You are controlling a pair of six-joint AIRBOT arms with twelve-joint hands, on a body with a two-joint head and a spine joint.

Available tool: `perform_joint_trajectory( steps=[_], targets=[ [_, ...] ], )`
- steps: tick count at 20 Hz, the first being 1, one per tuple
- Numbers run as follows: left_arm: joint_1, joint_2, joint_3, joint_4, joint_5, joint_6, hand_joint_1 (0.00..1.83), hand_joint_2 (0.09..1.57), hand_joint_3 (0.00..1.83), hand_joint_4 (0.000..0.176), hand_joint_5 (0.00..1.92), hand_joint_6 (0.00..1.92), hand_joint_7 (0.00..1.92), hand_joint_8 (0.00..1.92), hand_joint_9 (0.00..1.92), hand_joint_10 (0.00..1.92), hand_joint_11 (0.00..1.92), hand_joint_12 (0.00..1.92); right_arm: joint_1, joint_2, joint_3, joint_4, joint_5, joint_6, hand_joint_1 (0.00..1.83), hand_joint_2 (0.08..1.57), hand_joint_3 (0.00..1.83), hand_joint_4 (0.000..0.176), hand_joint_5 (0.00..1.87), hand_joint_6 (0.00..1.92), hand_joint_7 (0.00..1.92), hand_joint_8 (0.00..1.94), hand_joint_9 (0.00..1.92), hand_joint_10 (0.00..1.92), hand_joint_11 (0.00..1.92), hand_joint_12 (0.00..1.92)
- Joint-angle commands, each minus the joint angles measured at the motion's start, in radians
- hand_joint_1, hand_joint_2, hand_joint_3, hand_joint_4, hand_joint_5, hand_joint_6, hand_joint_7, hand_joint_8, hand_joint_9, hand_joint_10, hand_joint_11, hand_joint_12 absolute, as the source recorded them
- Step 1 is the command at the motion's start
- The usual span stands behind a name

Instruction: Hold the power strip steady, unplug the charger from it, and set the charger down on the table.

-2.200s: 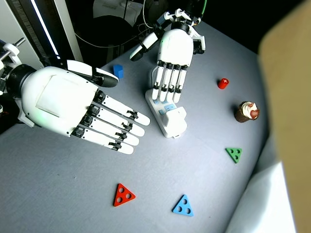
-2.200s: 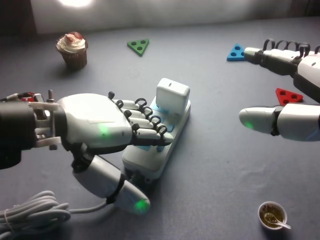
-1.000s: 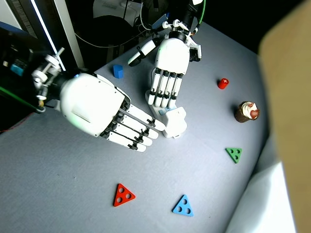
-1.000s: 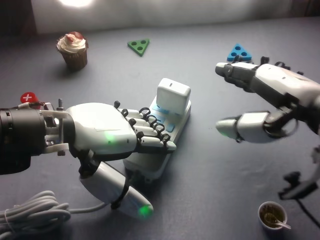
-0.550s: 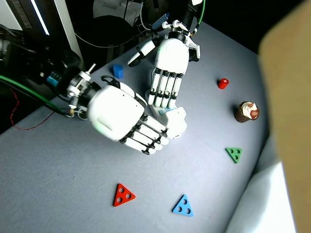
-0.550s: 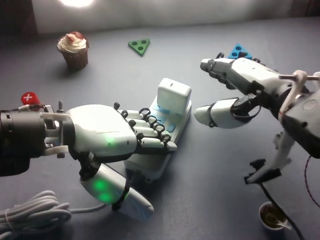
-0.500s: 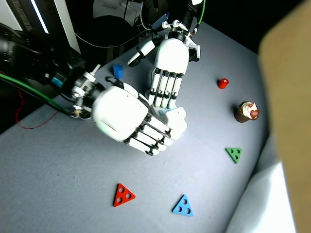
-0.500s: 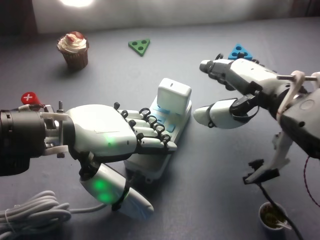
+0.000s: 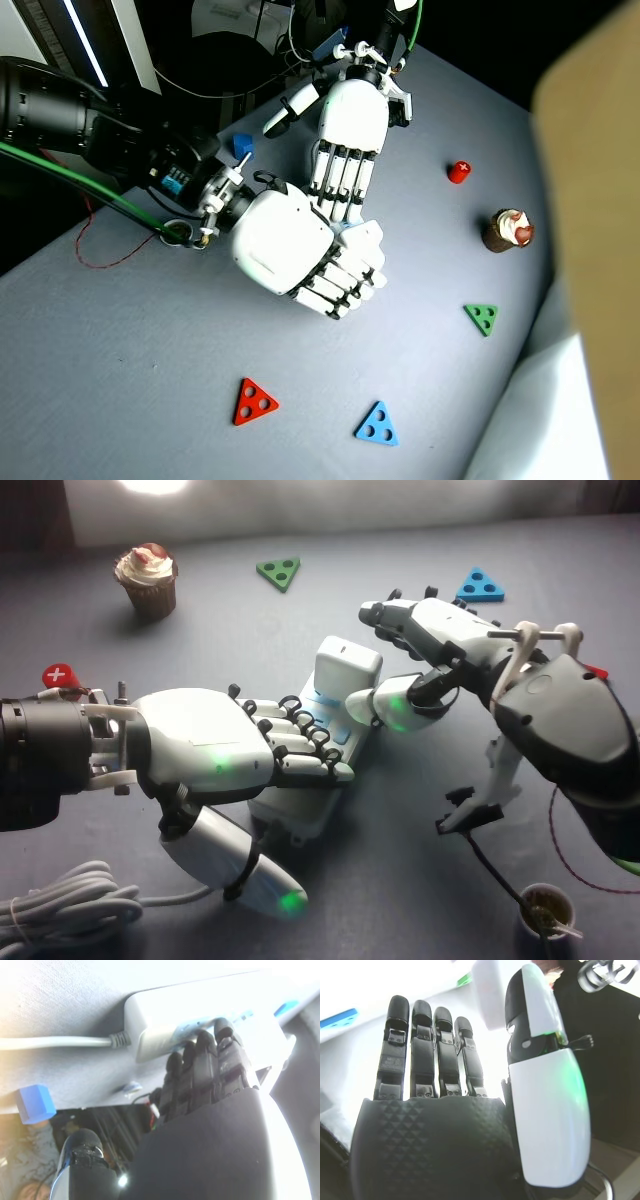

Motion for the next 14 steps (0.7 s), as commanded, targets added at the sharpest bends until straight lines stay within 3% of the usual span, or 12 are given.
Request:
perform_joint_trajectory(
  steps=[1, 6, 14],
  targets=[
    [0.002, -0.011, 0.003, -0.013, -0.026, -0.006, 0.0, 0.96, 0.0, 0.0, 0.11, 0.0, 0.13, 0.0, 0.13, 0.0, 0.08, 0.13, 0.015, 0.001, 0.003, -0.056, 0.05, 0.008, 1.09, 1.08, 0.0, 0.0, 0.28, 0.01, 0.34, 0.01, 0.36, 0.01, 0.21, 0.53],
    [0.002, -0.01, 0.005, -0.013, -0.029, -0.008, 0.0, 0.96, 0.0, 0.0, 0.12, 0.0, 0.14, 0.0, 0.13, 0.0, 0.08, 0.12, 0.039, -0.046, 0.039, -0.056, 0.057, 0.006, 1.08, 1.09, 0.0, 0.0, 0.25, 0.0, 0.31, 0.0, 0.34, 0.0, 0.19, 0.53],
    [0.003, -0.011, 0.007, -0.008, -0.029, -0.011, 0.0, 0.96, 0.0, 0.0, 0.1, 0.0, 0.13, 0.0, 0.12, 0.0, 0.07, 0.11, 0.027, -0.051, 0.043, -0.056, 0.062, 0.006, 1.07, 1.11, 0.01, 0.0, 0.25, 0.0, 0.32, 0.0, 0.35, 0.0, 0.21, 0.54]
  ],
)
